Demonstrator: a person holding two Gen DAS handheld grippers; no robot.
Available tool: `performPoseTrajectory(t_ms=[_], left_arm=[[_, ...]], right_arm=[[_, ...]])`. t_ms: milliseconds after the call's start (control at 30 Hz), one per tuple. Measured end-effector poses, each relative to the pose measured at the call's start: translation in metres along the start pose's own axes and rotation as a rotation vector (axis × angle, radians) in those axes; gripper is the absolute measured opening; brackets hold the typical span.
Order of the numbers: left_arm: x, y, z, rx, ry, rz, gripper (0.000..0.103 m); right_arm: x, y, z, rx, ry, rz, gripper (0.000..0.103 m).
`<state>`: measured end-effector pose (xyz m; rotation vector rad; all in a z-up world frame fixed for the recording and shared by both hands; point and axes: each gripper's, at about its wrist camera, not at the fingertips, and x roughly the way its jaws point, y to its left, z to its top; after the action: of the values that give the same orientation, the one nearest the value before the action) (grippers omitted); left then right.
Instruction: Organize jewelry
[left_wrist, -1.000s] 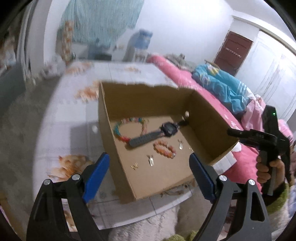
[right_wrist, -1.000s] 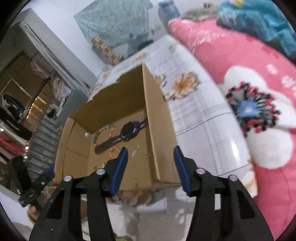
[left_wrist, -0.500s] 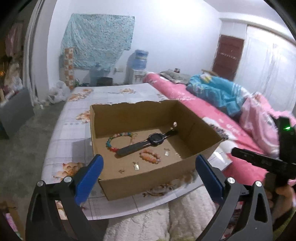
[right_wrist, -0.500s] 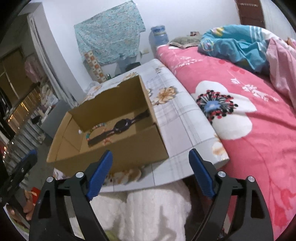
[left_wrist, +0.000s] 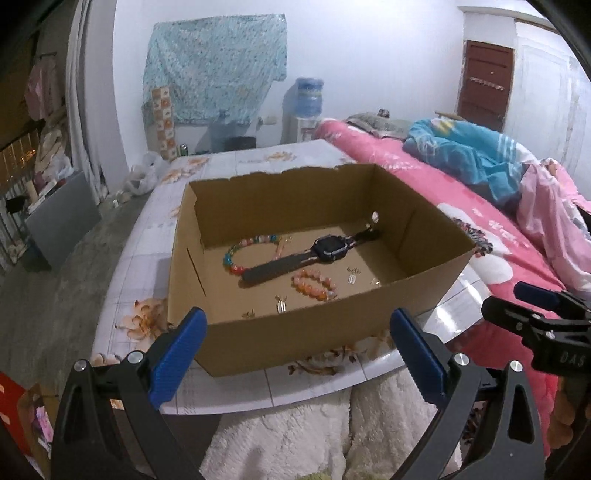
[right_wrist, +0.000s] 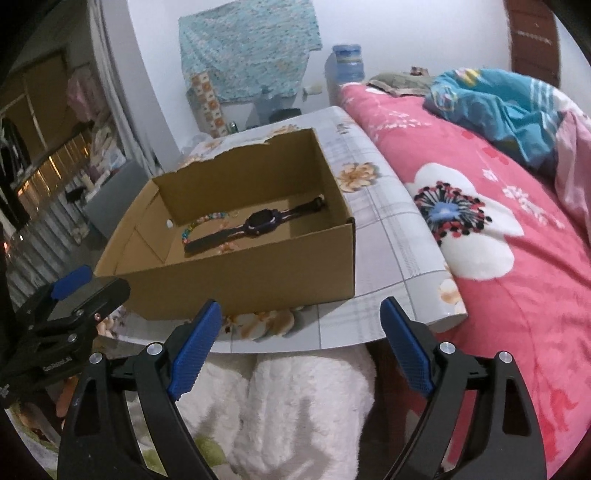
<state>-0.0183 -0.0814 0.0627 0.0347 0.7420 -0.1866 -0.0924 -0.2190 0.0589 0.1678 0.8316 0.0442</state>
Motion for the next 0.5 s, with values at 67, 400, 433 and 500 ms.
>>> performPoseTrajectory(t_ms=[67,400,433,500], left_arm=[[0.002,-0.002,-0.001,0.002,0.01,0.019,0.097],[0.02,0.01,-0.002,-0.082,0.096,0.108,0.097],[0.022,0.013,-0.002,-0.095,0.104,0.109,0.097],[0.024,0.015,-0.004,-0.108,0.117,0.11,0.097]], right_arm=[[0.002,0.004,-0.001,-0.016,0.006,-0.003,0.084],[0.014,0.018,0.005,-0.044,0.025,0.021,0.084],[0.016,0.019,0.005,-0.045,0.03,0.023,0.084],[0.019,0.021,0.005,-0.046,0.039,0.026,0.084]])
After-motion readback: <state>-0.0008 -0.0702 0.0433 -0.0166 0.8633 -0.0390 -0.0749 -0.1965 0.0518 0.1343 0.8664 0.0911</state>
